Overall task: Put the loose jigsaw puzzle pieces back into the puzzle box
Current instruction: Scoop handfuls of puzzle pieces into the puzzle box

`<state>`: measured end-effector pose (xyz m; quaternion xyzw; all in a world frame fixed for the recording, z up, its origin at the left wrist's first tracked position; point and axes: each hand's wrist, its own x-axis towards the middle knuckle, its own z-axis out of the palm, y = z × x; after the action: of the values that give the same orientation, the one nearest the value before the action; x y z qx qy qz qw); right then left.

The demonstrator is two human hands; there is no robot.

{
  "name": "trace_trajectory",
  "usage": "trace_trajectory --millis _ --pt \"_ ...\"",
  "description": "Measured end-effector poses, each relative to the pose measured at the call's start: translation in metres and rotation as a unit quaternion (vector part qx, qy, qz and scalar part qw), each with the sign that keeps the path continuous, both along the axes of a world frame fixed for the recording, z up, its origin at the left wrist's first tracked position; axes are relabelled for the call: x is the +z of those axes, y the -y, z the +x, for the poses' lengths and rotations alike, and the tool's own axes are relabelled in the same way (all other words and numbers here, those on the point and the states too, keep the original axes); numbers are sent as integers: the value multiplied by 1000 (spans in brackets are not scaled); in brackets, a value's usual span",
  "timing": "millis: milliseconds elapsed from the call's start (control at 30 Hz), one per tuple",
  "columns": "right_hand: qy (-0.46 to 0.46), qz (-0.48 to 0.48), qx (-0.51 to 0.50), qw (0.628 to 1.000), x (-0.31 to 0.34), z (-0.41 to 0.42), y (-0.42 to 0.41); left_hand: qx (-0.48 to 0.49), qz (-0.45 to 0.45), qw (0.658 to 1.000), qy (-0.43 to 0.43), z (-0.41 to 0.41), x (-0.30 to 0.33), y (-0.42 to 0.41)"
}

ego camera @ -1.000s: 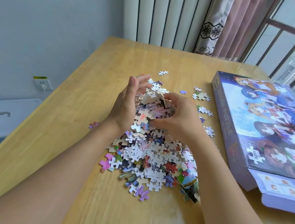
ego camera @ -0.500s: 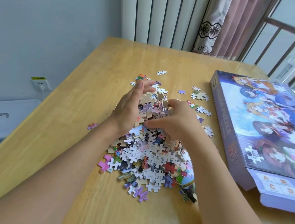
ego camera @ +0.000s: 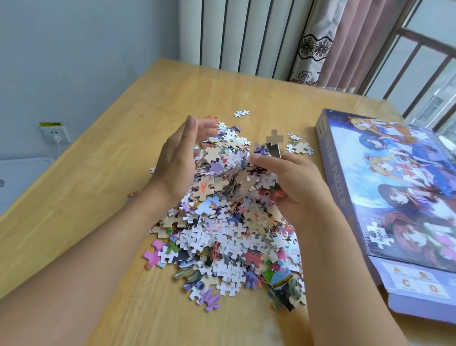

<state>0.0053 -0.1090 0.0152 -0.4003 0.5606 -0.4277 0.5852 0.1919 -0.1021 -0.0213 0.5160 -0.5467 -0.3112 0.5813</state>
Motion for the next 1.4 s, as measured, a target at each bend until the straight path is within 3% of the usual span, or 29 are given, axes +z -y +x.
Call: trace_trajectory --millis 200,300,367,567,900,1033,1400 --pt "197 96 4 976 1 4 0 -21 -48 990 132 0 -4 -4" --pt "262 106 23 959 2 6 -2 -32 -140 952 270 -4 -3 -8" --pt "304 118 23 945 3 7 -3 -41 -172 937 301 -8 -3 -9" --pt "337 114 22 934 3 7 -2 -6 -198 943 267 -10 -1 -7" --pt "225 93 103 964 -3 7 -5 -23 -203 947 247 -15 4 -12" --pt "267 107 74 955 -1 5 -3 -37 -134 975 171 -14 4 -13" --pt "313 105 -25 944 8 -6 -14 -24 -156 967 202 -18 4 -18"
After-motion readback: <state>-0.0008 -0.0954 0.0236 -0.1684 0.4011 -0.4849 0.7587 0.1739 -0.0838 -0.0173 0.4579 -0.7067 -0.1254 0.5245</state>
